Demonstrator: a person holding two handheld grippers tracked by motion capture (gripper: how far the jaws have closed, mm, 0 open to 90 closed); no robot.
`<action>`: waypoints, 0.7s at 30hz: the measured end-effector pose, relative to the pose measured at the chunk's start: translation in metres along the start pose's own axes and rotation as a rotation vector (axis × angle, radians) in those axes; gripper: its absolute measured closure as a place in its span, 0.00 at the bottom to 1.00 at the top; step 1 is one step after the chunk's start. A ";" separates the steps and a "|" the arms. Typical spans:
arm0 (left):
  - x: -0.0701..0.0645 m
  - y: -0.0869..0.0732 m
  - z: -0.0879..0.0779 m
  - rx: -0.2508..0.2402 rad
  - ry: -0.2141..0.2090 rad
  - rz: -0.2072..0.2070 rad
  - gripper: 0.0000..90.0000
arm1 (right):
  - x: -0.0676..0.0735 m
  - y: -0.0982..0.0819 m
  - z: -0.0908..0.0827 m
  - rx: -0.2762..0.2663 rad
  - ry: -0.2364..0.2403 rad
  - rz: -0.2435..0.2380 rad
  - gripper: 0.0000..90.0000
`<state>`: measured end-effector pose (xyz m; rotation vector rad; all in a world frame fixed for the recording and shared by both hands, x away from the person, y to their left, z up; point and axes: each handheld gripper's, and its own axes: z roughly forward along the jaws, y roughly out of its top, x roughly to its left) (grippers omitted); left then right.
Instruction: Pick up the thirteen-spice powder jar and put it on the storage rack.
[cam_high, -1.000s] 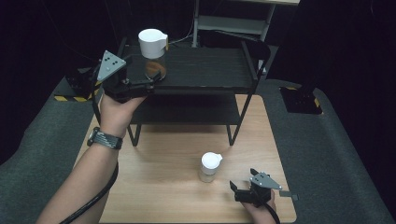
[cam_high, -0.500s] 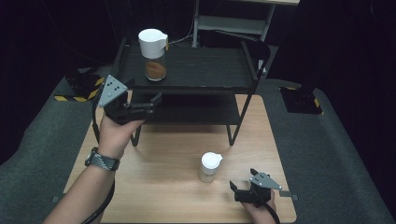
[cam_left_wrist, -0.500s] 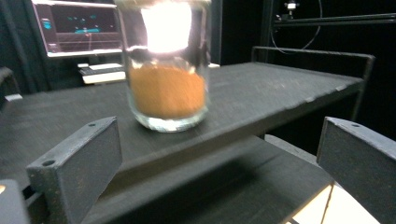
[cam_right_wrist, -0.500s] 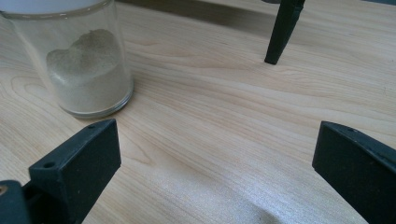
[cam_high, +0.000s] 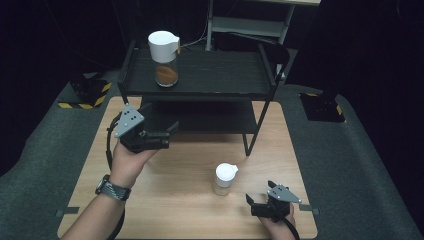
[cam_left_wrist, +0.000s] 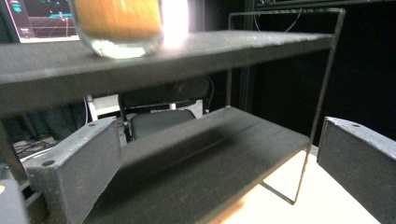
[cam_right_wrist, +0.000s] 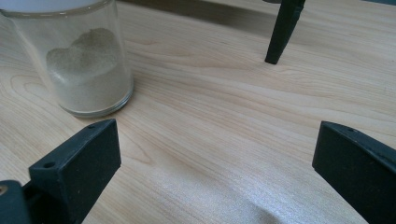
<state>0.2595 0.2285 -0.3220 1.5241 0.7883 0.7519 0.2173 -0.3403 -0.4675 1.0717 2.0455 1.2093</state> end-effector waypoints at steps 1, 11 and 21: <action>-0.004 -0.005 -0.001 0.005 0.010 0.022 0.00 | 0.000 0.000 0.000 0.000 -0.001 0.000 0.01; -0.009 -0.025 -0.007 0.036 -0.005 0.027 0.00 | 0.000 0.000 0.000 0.001 -0.001 -0.002 0.00; -0.015 -0.053 -0.010 0.088 -0.023 0.024 0.00 | 0.001 0.000 0.000 0.001 -0.003 -0.004 0.00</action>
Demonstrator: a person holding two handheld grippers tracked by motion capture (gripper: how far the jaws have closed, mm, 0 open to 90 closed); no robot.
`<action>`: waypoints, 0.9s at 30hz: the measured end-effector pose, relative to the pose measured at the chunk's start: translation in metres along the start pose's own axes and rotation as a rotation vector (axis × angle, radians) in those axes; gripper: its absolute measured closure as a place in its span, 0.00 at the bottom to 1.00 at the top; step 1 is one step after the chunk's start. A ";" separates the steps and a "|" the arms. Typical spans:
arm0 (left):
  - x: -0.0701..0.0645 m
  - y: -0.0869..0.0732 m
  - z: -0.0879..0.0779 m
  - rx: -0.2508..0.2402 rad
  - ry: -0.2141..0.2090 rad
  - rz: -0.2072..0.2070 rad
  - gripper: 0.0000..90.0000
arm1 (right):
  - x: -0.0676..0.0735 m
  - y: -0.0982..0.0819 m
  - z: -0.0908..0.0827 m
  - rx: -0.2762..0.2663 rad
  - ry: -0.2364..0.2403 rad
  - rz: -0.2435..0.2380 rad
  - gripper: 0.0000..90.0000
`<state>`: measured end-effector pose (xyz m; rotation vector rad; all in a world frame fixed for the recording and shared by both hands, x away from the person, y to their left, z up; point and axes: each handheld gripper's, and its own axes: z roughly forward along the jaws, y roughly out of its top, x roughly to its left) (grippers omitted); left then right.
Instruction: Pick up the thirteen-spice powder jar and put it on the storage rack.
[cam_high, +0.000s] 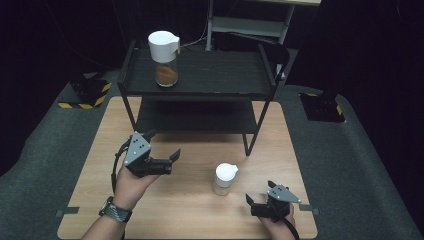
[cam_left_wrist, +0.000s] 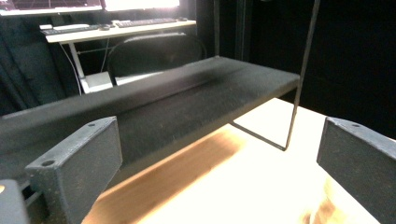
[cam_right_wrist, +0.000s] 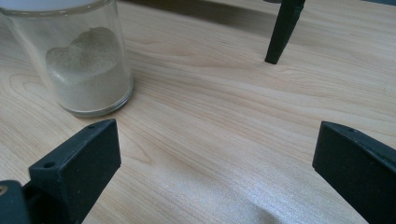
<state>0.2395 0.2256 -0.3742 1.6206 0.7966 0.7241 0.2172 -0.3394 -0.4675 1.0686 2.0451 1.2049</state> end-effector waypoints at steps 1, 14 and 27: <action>0.000 -0.002 0.000 0.004 -0.002 0.000 0.00 | 0.000 0.000 0.000 0.002 0.000 0.002 0.00; -0.006 -0.033 -0.003 0.037 -0.013 -0.004 0.00 | 0.000 0.000 0.000 0.003 -0.002 0.002 0.00; -0.010 -0.070 -0.006 0.075 -0.019 -0.028 0.00 | 0.001 0.001 0.000 0.003 -0.004 -0.002 0.00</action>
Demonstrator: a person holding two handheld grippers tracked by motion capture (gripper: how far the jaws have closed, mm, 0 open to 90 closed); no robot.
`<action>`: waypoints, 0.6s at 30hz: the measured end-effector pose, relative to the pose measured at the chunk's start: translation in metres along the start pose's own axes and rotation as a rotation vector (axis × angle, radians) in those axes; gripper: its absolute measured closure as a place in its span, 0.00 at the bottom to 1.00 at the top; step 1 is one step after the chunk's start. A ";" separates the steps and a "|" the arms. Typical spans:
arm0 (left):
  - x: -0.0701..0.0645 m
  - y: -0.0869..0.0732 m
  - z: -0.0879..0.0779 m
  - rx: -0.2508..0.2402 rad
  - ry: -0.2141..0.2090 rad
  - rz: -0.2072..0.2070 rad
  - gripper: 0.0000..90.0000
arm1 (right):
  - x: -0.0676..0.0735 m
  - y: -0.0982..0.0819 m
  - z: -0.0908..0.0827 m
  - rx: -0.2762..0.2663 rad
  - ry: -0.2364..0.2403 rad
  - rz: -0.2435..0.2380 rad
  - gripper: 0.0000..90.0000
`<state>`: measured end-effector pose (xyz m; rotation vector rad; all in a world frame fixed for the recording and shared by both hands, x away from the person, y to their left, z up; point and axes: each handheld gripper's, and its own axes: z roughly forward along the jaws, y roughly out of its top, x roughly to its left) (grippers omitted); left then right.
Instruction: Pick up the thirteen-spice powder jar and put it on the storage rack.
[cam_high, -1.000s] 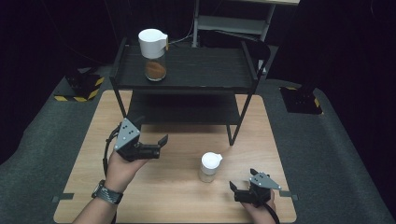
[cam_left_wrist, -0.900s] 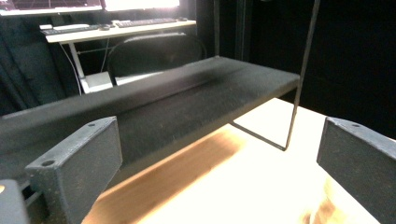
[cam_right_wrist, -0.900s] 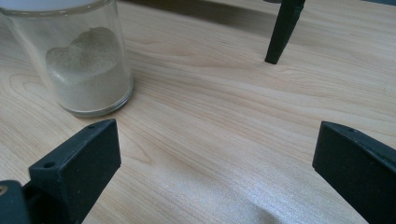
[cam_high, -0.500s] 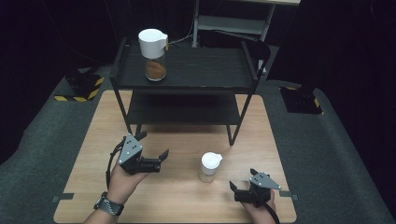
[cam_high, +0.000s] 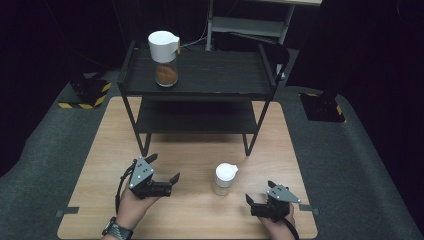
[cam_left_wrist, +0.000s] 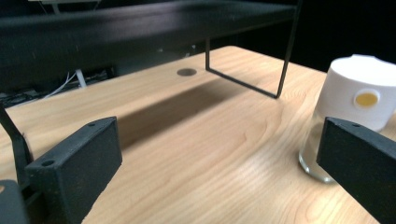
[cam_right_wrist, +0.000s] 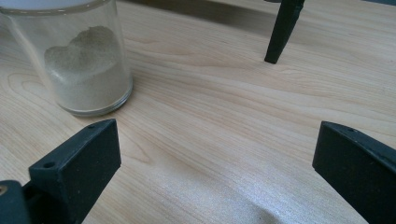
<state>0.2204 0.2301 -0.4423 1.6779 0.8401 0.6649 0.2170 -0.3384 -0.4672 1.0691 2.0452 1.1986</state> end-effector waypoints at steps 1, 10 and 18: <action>0.000 -0.005 0.000 0.008 -0.003 -0.010 0.00 | 0.000 0.000 0.000 0.000 -0.001 -0.001 0.00; 0.000 -0.029 -0.002 0.055 -0.010 -0.049 0.00 | 0.002 0.000 0.000 0.003 -0.005 -0.006 0.00; -0.001 -0.042 -0.006 0.099 0.003 -0.062 0.00 | 0.003 0.001 0.000 0.005 -0.008 -0.012 0.00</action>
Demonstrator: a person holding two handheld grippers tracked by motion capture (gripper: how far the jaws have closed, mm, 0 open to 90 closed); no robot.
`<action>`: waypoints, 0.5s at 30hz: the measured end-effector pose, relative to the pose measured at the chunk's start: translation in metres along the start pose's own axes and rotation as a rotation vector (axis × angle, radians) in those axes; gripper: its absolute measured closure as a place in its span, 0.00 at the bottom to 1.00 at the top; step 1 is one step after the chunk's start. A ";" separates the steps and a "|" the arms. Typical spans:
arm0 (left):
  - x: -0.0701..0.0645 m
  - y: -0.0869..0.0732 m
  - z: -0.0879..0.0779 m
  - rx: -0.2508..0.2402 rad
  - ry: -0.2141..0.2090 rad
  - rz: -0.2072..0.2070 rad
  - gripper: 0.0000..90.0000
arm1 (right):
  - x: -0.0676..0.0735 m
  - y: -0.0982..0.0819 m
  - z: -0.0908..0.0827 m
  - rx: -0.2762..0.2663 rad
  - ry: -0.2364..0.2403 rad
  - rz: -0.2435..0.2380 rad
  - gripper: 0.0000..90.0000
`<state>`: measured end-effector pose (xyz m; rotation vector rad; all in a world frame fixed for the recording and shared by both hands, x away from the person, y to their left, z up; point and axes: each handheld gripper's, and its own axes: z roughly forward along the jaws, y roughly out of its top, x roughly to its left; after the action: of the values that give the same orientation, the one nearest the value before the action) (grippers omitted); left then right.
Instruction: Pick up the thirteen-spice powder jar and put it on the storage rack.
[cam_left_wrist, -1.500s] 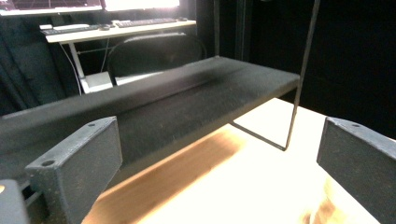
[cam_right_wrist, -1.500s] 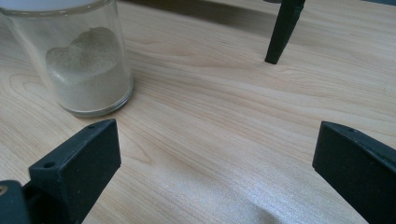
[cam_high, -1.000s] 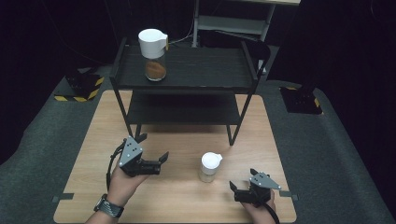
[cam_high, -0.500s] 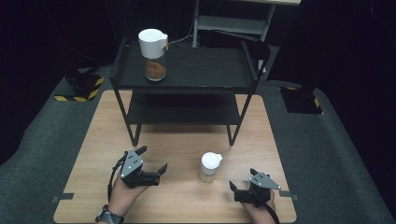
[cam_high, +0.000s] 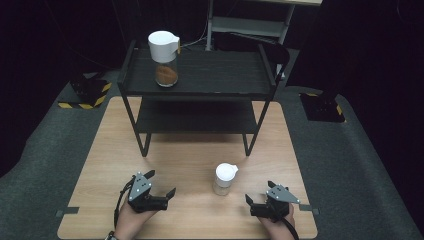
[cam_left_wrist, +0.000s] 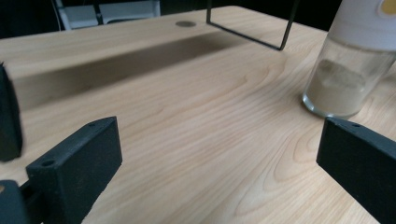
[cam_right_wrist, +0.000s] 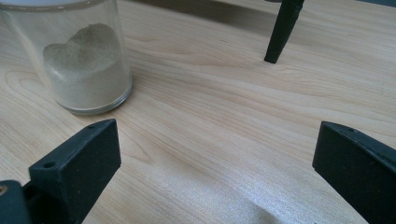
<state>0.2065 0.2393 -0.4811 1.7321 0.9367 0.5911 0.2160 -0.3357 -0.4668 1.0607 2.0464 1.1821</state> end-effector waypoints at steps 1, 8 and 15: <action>0.000 -0.001 0.000 0.011 0.001 0.001 0.00 | 0.000 0.000 0.000 0.000 -0.001 -0.001 0.00; 0.001 -0.007 -0.001 0.045 -0.006 -0.004 0.00 | 0.001 0.000 0.000 0.001 -0.007 0.007 0.00; -0.007 -0.002 -0.002 0.082 0.026 0.040 0.00 | 0.002 0.000 0.000 -0.001 -0.013 0.014 0.00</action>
<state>0.2006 0.2351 -0.4825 1.8234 0.9580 0.6097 0.2147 -0.3348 -0.4669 1.0813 2.0316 1.1808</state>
